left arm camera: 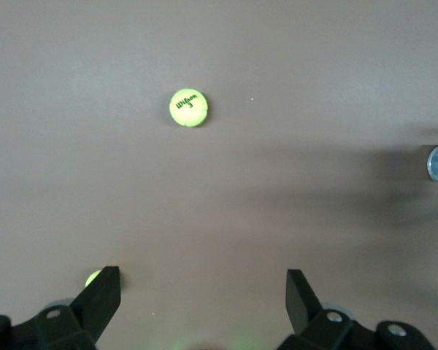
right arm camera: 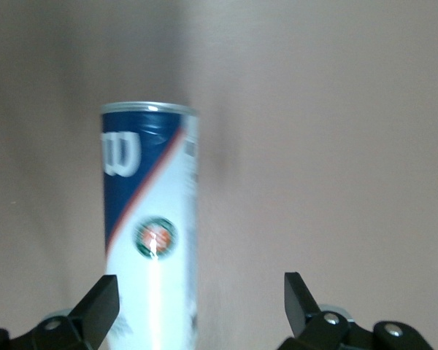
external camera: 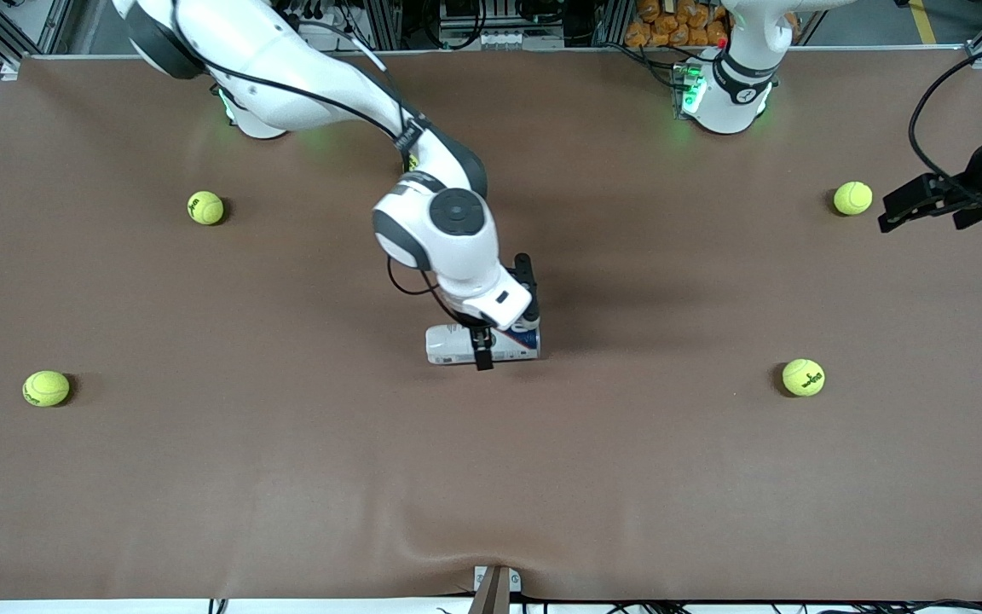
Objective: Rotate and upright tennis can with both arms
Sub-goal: 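Lay the can down with the right gripper while the left gripper reaches it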
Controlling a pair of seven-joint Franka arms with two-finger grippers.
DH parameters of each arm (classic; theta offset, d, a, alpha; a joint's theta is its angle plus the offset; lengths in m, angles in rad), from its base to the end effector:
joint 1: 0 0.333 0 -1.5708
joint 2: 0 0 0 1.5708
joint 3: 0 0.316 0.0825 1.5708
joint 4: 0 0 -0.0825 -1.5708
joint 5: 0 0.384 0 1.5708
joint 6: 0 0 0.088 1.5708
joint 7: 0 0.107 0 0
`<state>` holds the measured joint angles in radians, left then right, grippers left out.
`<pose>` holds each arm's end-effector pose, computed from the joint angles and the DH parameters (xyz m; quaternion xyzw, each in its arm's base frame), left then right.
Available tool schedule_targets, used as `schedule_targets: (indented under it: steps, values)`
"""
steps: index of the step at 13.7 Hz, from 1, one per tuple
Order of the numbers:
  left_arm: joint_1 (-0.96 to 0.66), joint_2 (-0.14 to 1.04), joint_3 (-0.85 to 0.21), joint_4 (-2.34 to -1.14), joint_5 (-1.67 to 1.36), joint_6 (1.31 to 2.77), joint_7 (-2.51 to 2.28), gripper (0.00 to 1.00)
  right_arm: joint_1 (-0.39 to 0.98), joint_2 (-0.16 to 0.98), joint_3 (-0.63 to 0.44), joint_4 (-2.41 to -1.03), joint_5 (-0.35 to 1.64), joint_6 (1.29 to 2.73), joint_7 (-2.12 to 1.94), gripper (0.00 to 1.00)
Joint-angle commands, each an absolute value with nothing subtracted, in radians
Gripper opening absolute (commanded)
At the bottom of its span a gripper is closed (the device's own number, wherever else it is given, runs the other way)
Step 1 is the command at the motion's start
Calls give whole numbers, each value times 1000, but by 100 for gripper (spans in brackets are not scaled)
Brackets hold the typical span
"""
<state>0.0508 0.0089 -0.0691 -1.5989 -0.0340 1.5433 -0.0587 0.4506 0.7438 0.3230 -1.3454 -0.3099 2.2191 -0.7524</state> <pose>0.5529 -0.0137 0.6041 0.9991 0.0203 -0.0329 0.0160 0.5827 0.4749 0.3158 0.6960 0.7125 0.0850 0.0253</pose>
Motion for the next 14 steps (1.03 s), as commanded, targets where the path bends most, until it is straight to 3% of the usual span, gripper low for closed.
schedule_targets:
  steps: [1, 5, 8, 12, 14]
  values:
    - [45, 41, -77, -1577, -102, 1526, -34, 100, 329, 635, 356, -1382, -209, 2136, -759, 100]
    - [49, 159, -78, -1575, -196, 1529, -31, 100, 299, 442, 252, -1443, -146, 2044, -645, 100]
    - [46, 253, -78, -1566, -332, 1532, -23, 100, 273, 300, 137, -1479, -58, 1878, -517, 100]
    - [41, 362, -103, -1526, -429, 1534, -6, 100, 108, 154, 107, -1485, -60, 1697, -396, 100]
    - [38, 411, -107, -1529, -527, 1581, 27, 100, 110, 126, 16, -1468, -71, 1617, -370, 100]
